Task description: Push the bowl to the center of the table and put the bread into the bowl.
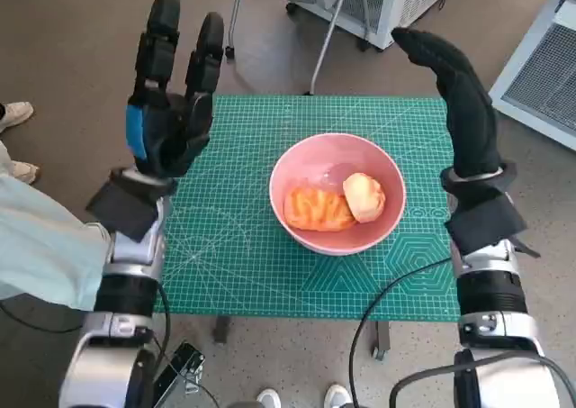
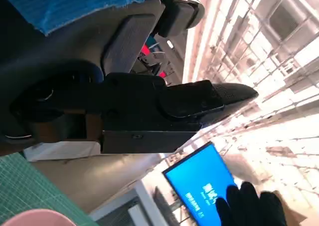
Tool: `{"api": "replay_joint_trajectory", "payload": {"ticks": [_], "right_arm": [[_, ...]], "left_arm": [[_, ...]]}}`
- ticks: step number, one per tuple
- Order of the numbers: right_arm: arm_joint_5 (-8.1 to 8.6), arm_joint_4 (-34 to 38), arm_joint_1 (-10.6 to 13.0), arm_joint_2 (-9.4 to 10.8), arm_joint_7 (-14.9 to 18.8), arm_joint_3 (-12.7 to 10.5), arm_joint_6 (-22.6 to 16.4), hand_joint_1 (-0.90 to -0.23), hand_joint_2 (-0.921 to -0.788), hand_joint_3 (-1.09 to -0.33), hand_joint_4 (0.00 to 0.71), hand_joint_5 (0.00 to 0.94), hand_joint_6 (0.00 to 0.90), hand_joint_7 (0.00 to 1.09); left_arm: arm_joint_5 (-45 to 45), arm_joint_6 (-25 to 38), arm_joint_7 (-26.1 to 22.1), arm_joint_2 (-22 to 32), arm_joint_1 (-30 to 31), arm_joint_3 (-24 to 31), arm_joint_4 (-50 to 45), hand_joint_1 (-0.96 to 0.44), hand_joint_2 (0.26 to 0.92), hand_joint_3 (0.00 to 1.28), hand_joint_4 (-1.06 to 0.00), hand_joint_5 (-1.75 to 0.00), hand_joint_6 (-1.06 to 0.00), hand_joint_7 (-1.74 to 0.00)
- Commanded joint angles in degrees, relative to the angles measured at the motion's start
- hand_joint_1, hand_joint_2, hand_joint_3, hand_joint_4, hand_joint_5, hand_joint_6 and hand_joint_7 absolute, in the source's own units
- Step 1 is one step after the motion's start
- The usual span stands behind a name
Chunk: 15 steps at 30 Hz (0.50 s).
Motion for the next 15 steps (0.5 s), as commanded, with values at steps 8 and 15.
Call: {"api": "replay_joint_trajectory", "payload": {"ticks": [8, 15], "right_arm": [[3.98, 2.10, -0.16, 1.80, 5.14, -1.28, 0.46, -0.674, -0.921, -0.726, 0.291, 0.007, -0.001, 0.63], [5.08, 2.36, -0.64, 2.49, 6.62, -1.86, 0.15, -0.688, -0.921, -0.728, 0.292, 0.007, -0.001, 0.64]], "left_arm": [[0.63, -0.30, 1.76, -1.13, 2.21, 0.18, -2.03, -0.32, 0.921, 0.32, 0.00, 0.00, 0.00, -0.17], [0.82, 0.22, 1.27, -0.86, 2.26, -0.08, -1.66, -0.23, 0.921, 0.28, 0.00, 0.00, 0.00, -0.18]]}}
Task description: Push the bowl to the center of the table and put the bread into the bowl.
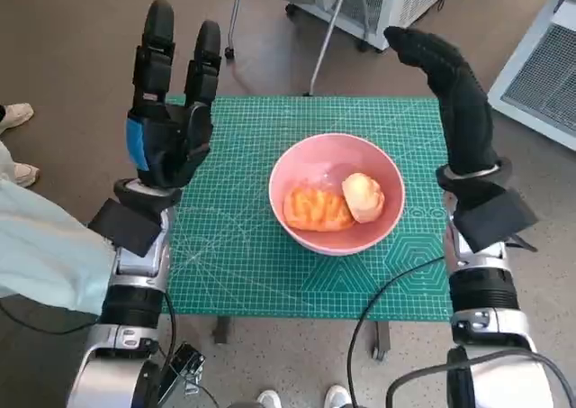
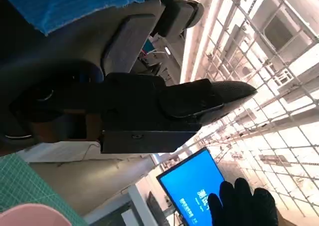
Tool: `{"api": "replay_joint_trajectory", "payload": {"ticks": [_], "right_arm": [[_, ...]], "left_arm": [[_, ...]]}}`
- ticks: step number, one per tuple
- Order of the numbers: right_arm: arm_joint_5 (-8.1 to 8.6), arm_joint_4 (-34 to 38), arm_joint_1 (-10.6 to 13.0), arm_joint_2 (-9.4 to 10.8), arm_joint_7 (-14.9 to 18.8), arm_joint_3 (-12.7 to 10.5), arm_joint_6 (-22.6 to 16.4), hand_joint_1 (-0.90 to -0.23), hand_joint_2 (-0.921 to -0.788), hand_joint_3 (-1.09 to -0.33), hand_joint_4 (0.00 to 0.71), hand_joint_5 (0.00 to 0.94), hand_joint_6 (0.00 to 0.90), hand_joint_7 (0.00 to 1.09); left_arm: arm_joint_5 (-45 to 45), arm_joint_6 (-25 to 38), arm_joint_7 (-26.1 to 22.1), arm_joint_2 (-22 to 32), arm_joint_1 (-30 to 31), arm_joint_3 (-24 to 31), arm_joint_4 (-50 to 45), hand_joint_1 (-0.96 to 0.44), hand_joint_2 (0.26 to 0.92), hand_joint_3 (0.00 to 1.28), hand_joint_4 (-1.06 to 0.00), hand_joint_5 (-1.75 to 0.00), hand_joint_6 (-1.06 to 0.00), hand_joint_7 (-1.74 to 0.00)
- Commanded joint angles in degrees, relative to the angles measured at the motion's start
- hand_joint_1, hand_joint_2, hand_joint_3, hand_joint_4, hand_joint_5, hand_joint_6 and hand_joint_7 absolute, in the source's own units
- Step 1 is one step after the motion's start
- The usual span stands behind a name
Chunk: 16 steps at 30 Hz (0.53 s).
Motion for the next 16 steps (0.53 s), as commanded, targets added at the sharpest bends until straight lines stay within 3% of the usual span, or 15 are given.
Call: {"api": "replay_joint_trajectory", "payload": {"ticks": [1, 7, 16], "right_arm": [[1.00, 0.88, -0.35, 0.86, 1.49, -0.44, 0.14, -0.689, -0.921, -0.728, 0.291, 0.007, -0.001, 0.64], [0.02, 1.00, -0.52, 1.07, 0.97, -0.51, -0.31, -0.689, -0.921, -0.728, 0.289, 0.006, -0.001, 0.64], [-1.51, 2.00, -0.52, 1.23, -0.27, -0.38, -1.32, -0.690, -0.921, -0.721, 0.289, 0.005, -0.001, 0.62]], "left_arm": [[0.59, 0.27, 0.13, 0.02, 0.57, -0.16, -0.13, -0.21, 0.921, 0.26, -0.01, 0.00, 0.00, -0.19], [2.92, -0.71, 1.52, 0.34, 0.49, -0.53, 0.87, -0.07, 0.919, 0.17, -0.03, -0.01, 0.00, -0.21], [4.88, -2.54, 2.84, 0.24, -0.28, -0.83, 3.52, 0.12, 0.921, 0.16, -0.07, -0.02, 0.00, -0.25]]}}
